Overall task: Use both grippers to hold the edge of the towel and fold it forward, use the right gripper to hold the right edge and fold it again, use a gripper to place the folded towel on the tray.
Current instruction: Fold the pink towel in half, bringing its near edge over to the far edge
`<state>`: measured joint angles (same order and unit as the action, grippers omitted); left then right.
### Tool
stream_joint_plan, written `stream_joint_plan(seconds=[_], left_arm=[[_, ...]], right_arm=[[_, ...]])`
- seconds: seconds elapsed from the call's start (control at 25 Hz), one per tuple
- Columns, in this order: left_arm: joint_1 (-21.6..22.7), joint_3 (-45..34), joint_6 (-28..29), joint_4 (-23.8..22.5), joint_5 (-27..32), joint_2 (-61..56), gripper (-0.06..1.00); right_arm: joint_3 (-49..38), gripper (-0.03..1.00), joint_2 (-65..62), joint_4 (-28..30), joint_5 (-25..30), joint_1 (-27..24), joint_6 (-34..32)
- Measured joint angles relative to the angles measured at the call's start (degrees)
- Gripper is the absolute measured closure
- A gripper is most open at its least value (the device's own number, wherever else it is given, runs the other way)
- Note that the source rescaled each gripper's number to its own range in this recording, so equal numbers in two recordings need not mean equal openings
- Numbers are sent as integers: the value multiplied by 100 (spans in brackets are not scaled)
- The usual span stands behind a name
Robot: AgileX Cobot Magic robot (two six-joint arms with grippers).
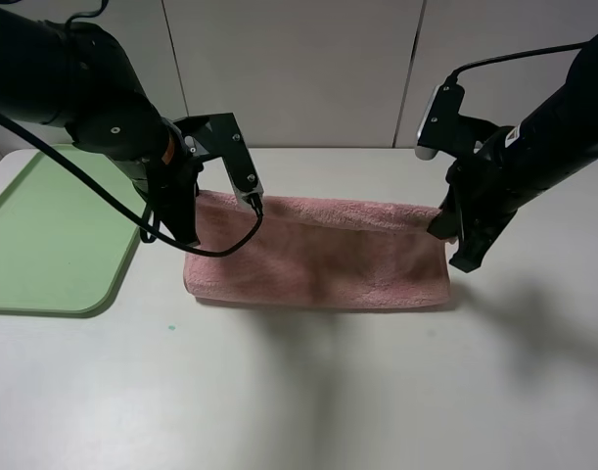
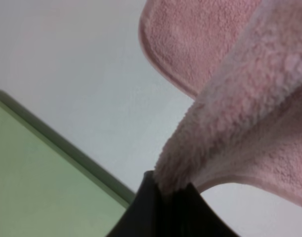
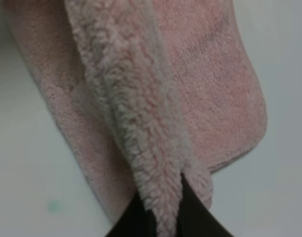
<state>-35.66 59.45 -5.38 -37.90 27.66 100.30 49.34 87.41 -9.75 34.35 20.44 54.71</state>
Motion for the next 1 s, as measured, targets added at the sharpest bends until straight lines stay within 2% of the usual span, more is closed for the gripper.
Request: stream_joint_plan(seconds=[0.28,0.52,0.76,1.0], left_arm=[[0,0,0,-3,-67,0,94],[0,6,0,-48,-303,0,94],[266,6,0,-37,-482,17,94],[298,6,-2,-25,-559,429,94]], right_arm=[[0,97,0,-48,-119,-142,0],[0,97,0,-490,-192,-535,284],[0,97,0,-816,-234,-553,543],[0,97,234,-869,-238,-553,578]])
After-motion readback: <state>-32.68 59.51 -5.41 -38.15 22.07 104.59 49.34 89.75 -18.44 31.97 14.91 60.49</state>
